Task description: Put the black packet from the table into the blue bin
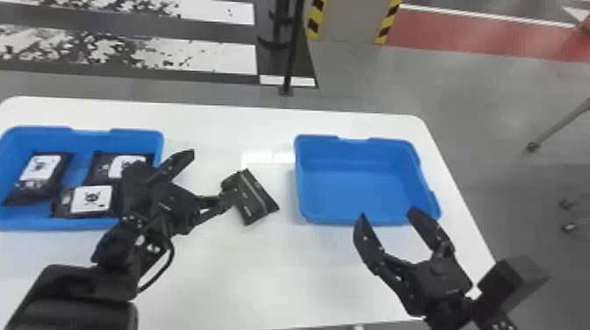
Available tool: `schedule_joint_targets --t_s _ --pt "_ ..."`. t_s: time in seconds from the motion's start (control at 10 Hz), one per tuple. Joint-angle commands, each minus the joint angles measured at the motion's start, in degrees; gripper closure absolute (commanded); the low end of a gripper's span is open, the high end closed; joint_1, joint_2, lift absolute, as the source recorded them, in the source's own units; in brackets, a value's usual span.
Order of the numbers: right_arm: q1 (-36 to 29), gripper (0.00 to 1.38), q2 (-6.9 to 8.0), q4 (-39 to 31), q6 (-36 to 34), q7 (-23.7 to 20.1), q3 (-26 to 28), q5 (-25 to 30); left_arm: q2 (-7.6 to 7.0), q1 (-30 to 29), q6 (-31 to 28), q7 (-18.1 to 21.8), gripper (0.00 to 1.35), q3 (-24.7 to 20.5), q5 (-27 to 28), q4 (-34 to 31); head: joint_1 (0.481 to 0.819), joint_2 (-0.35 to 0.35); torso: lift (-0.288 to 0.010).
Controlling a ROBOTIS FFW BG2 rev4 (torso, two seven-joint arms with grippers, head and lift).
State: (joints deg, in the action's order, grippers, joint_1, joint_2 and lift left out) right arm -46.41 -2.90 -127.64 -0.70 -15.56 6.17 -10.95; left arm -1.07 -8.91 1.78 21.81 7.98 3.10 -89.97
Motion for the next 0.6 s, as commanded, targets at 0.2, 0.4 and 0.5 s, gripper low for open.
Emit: schedule_joint_targets --t_s 0.2,0.4,0.5 --pt "0.1 0.14 -0.09 0.2 0.0 0.0 0.0 -0.1 0.55 5.7 -9.0 1.4 0.13 4.1 2.7 5.7 0.695 -0.221 -0.11" --pt "0.1 0.14 0.0 0.3 0.0 0.0 0.0 -0.1 0.63 8.5 -13.3 1.7 0.13 7.2 2.7 8.5 0.695 -0.244 -0.11" --pt "0.1 0.14 0.0 0.4 0.0 0.0 0.0 -0.2 0.9 9.9 -14.0 1.7 0.13 8.5 2.8 10.7 0.695 -0.259 -0.11"
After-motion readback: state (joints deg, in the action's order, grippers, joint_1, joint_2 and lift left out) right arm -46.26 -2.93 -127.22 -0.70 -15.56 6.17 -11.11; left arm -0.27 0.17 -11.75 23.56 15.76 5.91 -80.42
